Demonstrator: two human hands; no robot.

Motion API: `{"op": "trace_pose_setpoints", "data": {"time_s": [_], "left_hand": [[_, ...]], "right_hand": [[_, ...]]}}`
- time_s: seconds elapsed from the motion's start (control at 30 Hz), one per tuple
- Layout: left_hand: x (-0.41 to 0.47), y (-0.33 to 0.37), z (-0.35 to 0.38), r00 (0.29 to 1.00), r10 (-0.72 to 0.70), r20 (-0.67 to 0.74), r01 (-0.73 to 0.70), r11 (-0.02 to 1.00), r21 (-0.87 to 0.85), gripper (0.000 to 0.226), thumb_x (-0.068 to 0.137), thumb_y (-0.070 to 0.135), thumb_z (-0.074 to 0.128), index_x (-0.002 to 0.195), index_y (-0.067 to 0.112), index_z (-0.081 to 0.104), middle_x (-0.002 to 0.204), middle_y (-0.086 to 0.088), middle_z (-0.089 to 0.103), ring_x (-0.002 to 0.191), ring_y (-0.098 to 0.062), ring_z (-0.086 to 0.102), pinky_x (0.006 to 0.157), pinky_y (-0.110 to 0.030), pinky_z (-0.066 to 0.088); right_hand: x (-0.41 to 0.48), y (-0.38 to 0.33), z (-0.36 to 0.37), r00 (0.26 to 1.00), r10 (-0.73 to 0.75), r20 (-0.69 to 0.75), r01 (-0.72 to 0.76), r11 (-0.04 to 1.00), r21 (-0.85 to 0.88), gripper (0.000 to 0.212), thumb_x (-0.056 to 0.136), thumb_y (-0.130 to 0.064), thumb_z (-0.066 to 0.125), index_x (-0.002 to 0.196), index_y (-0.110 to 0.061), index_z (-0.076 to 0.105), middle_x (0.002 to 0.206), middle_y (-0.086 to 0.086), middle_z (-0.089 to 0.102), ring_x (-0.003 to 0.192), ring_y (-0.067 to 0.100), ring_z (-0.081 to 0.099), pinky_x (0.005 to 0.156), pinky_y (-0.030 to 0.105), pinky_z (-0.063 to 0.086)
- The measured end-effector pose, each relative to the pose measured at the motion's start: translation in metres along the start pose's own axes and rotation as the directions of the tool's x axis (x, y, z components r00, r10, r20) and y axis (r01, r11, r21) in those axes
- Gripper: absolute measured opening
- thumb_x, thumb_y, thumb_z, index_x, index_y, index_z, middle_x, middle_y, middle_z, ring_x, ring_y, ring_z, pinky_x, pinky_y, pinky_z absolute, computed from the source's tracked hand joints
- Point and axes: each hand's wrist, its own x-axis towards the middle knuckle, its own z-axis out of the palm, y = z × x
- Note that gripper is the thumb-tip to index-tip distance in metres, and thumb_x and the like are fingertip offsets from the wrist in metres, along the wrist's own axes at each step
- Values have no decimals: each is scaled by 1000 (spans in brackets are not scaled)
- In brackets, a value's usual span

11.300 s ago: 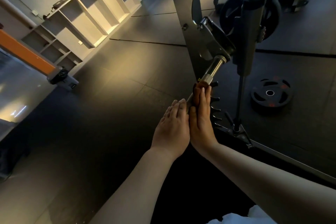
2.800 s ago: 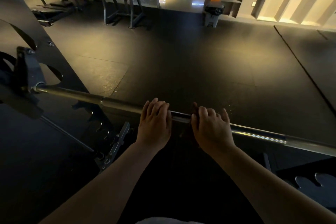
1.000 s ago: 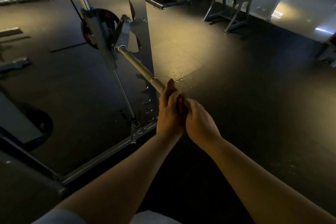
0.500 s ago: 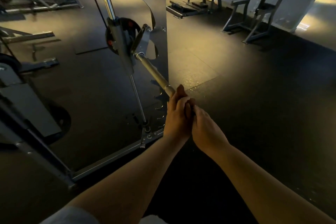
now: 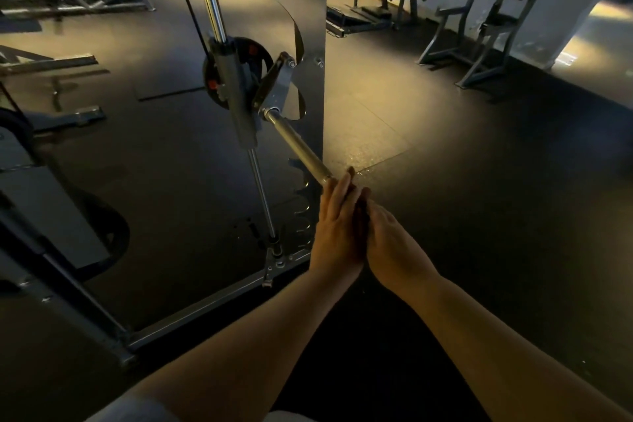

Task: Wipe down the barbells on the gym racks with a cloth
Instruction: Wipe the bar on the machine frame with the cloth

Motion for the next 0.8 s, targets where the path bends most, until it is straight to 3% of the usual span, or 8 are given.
{"op": "trace_pose_setpoints", "data": {"time_s": [0.1,0.23,0.33,0.43,0.53,0.6,0.7,0.8], "left_hand": [[0,-17,1,998,55,-13,-56,995,-81,69,91,16,69,148,25,31,160,5,16,153,-23,8,121,-54,25],[28,-42,1,992,-61,113,70,995,-70,62,96,20,68,150,21,38,165,3,13,155,-23,11,124,-46,27],[39,-42,-1,970,-221,103,240,943,-230,52,101,30,58,149,20,41,166,5,10,151,-19,21,123,-37,27],[23,-32,2,980,-194,55,201,950,-237,68,94,25,68,154,21,35,169,5,1,154,-13,8,124,-29,16],[7,-26,3,970,-208,122,238,908,-345,82,94,23,71,159,31,22,165,24,-8,149,7,3,120,-18,16],[16,-36,-1,979,-170,109,199,901,-385,76,95,23,70,157,30,27,165,23,-3,148,8,7,121,-21,20],[44,-54,-6,978,-187,91,205,933,-296,60,98,24,63,152,26,38,167,7,9,153,-11,16,125,-36,26],[47,-52,-5,973,-219,78,232,933,-277,68,97,29,65,155,26,31,168,8,2,154,-17,14,125,-40,23]], "right_hand": [[8,0,0,1000,2,-6,-2,1000,-17,51,106,-27,37,156,-21,34,158,2,43,146,16,40,121,44,37],[18,-5,1,1000,6,-21,-6,1000,3,51,107,-21,39,157,-22,30,158,1,40,146,20,39,121,45,36],[23,-10,4,1000,6,-20,-7,999,-46,57,107,-17,40,161,-22,22,166,0,29,153,19,28,124,40,25],[30,-11,9,1000,-18,-12,17,998,-66,55,108,-23,40,161,-20,24,165,2,30,153,17,28,126,40,26],[39,-13,11,999,-22,-41,20,999,-44,49,109,-26,37,157,-21,31,161,2,39,149,17,37,122,43,34],[45,-17,10,999,-12,-47,12,1000,-9,47,109,-27,34,155,-21,34,159,2,42,147,18,39,121,45,37],[52,-17,11,999,-30,-28,30,999,-27,50,108,-26,36,157,-23,31,162,0,37,150,17,33,123,45,32],[57,-16,15,999,-39,-23,37,996,-78,55,108,-27,38,161,-23,25,165,1,30,153,17,27,126,42,26]]}}
